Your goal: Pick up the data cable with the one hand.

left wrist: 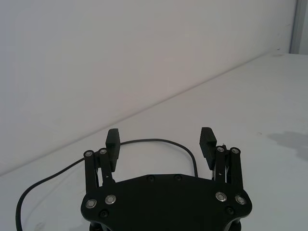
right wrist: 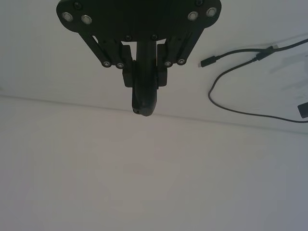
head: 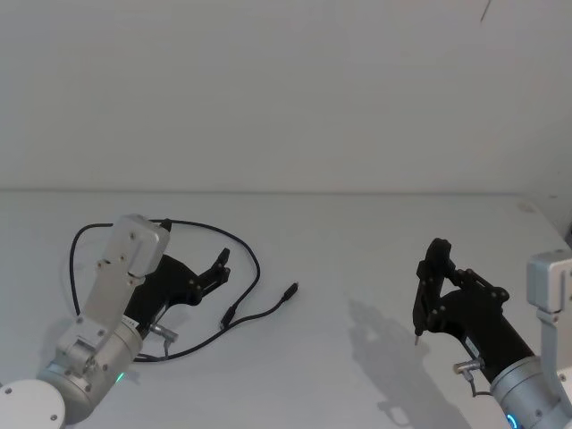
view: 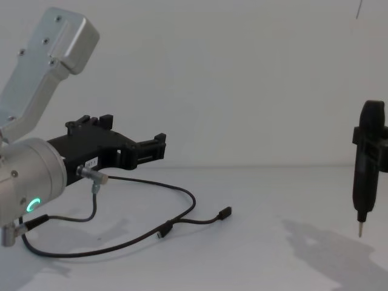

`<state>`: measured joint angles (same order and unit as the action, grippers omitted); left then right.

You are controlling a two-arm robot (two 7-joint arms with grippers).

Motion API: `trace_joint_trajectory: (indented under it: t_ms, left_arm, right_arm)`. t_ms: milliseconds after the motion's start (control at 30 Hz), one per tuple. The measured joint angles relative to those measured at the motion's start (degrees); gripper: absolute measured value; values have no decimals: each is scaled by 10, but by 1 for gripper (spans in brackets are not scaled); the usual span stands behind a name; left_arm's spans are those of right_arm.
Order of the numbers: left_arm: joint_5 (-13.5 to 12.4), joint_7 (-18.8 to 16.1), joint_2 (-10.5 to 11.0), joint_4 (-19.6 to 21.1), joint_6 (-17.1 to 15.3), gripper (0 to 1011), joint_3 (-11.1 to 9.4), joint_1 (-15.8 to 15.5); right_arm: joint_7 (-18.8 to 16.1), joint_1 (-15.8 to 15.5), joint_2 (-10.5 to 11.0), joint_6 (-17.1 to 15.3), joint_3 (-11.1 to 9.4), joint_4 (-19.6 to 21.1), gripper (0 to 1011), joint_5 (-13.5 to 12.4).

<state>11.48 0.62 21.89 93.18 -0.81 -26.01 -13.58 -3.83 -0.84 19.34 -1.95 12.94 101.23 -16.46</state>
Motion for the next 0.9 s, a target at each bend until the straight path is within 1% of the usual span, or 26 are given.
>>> trace_joint_trajectory:
  t_ms: [633, 833, 900]
  left_arm:
    - [0, 1, 0, 0, 0, 1001, 0, 0]
    - [3, 15, -3, -8, 1, 1001, -3, -8]
    - [7, 25, -5, -13, 1, 1001, -5, -13]
  right_arm:
    - [0, 0, 0, 0, 0, 0, 279, 0]
    - [0, 0, 0, 0, 0, 0, 279, 0]
    - [0, 0, 0, 0, 0, 0, 279, 0]
